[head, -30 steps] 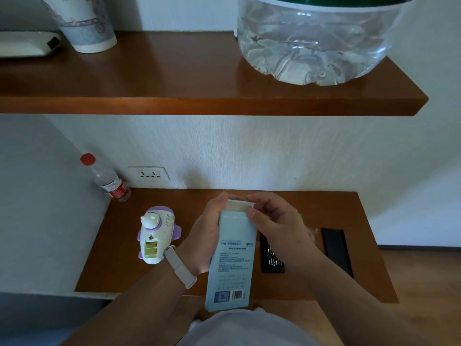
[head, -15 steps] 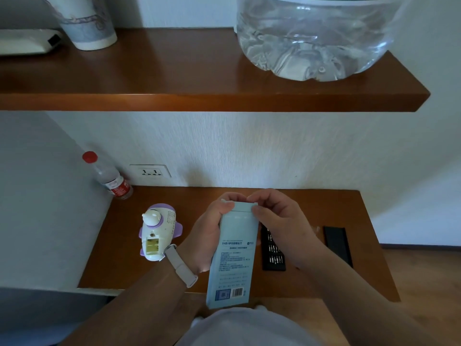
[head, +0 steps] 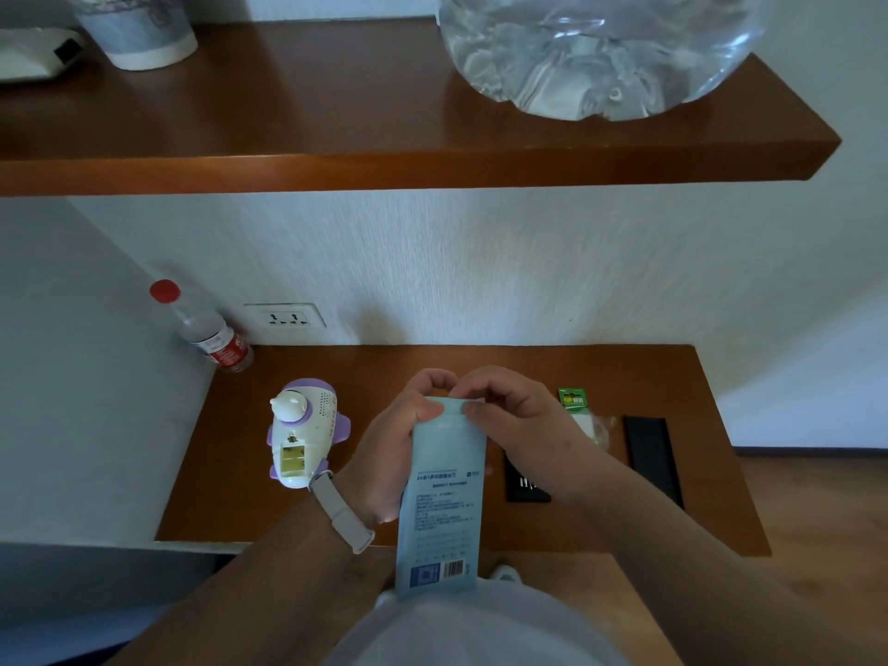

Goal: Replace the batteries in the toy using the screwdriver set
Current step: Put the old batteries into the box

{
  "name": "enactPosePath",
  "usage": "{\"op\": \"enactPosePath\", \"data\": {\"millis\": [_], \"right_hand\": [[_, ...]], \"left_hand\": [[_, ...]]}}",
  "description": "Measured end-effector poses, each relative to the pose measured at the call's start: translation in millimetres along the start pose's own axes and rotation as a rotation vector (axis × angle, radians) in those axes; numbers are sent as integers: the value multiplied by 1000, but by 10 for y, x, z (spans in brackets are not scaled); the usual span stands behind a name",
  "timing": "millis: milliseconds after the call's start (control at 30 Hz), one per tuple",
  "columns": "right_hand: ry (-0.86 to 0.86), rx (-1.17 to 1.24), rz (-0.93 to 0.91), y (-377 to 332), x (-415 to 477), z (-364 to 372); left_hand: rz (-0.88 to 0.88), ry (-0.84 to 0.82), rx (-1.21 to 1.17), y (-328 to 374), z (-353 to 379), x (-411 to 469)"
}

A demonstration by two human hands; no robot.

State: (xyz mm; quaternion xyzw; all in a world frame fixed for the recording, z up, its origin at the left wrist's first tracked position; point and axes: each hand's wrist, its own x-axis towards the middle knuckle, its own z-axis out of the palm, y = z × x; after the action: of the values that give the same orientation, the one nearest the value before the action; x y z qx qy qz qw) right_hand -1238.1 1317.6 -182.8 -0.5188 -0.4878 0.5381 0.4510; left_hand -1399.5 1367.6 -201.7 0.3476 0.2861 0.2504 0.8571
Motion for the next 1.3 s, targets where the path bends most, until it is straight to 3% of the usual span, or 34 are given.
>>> {"op": "enactPosePath", "data": {"millis": [100, 367, 600, 833, 1067, 1167, 1300], "right_hand": [[7, -3, 75, 21, 33, 60], [-140, -85, -53, 140, 23, -20], [-140, -51, -80, 158, 22, -49], [-22, -194, -80, 208, 59, 20], [12, -155, -91, 220, 29, 21], [87, -90, -109, 171, 38, 23], [242, 45, -39, 185, 86, -45]], "left_hand": [[-5, 20, -33, 4, -23, -9], [-38, 105, -9, -30, -18, -74], [-16, 98, 25, -26, -18, -59], [31, 97, 64, -44, -49, 17], [32, 107, 44, -103, -17, 11], [48, 107, -21, -85, -8, -9], [-46, 43, 78, -148, -53, -73]]}}
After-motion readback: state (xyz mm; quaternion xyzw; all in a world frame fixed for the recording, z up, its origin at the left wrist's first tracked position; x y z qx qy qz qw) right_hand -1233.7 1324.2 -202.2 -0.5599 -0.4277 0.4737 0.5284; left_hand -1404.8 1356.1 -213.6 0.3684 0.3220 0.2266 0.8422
